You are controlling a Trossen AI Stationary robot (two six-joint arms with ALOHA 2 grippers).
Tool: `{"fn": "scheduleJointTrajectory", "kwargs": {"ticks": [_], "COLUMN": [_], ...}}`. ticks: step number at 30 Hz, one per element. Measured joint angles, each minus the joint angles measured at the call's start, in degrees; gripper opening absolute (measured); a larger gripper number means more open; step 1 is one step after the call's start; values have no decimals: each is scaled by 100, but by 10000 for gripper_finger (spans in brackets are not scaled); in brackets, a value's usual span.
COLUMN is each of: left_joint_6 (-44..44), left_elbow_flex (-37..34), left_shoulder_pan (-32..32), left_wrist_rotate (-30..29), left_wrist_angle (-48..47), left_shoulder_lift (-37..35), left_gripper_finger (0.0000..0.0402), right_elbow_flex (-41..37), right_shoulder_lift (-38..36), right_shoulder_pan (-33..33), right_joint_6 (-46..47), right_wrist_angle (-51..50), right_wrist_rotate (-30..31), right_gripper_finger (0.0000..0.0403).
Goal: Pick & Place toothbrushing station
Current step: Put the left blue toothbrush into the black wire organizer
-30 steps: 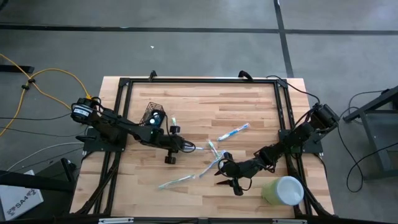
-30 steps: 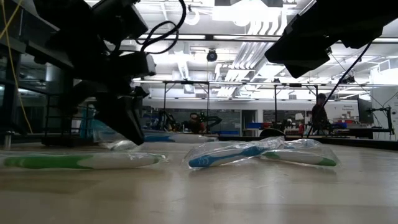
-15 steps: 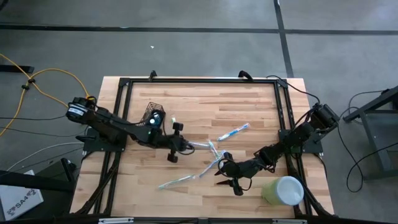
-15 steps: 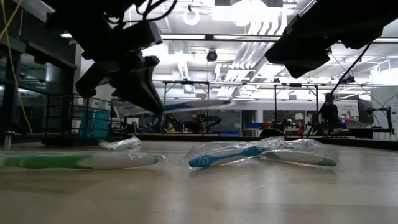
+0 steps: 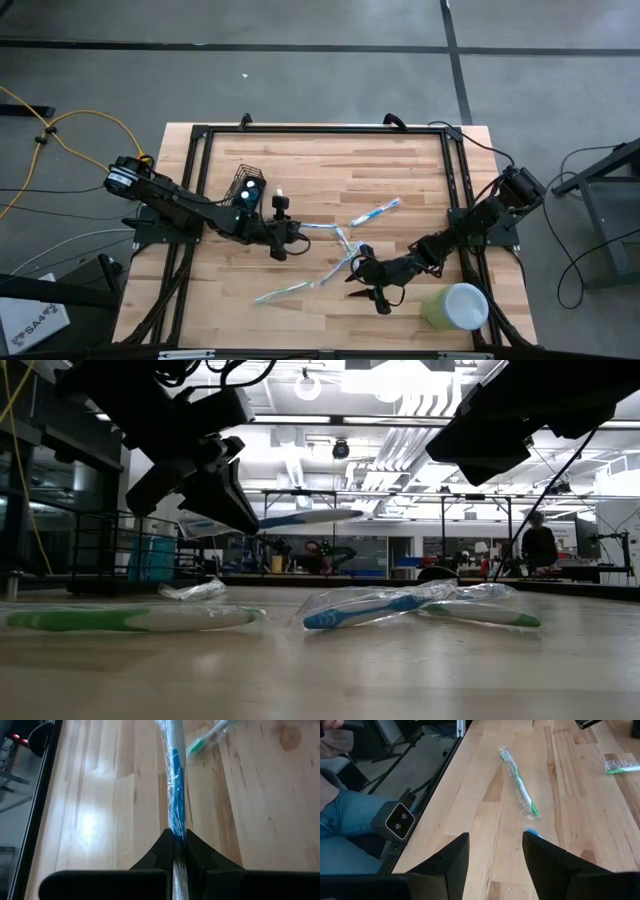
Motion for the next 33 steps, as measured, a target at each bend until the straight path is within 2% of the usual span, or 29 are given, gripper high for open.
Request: {"fn": "scheduleJointTrajectory", "kwargs": {"ticks": [11,19,23,33], "left_joint_6": [68,134,298,-604], "left_elbow_flex": [15,322,568,918], "left_shoulder_pan": [-322,-762,-1012,-1405], "left_wrist_rotate": [-7,31,35,50], "left_wrist_angle": [-70,-210,-779,-2663], "left_shoulder_lift": [0,2,2,2], "left_gripper_finger": [6,6,6,6], "right_elbow_flex": [0,0,0,0], "right_shoulder_lift": [0,0,0,0], "right_shoulder_pan": [0,0,-22,-28], "right_joint_6": [0,-6,-457,-600], "right_wrist_angle": [1,1,1,1], "right_wrist_rotate": [2,0,29,27], "right_gripper_finger": [175,175,175,175]}}
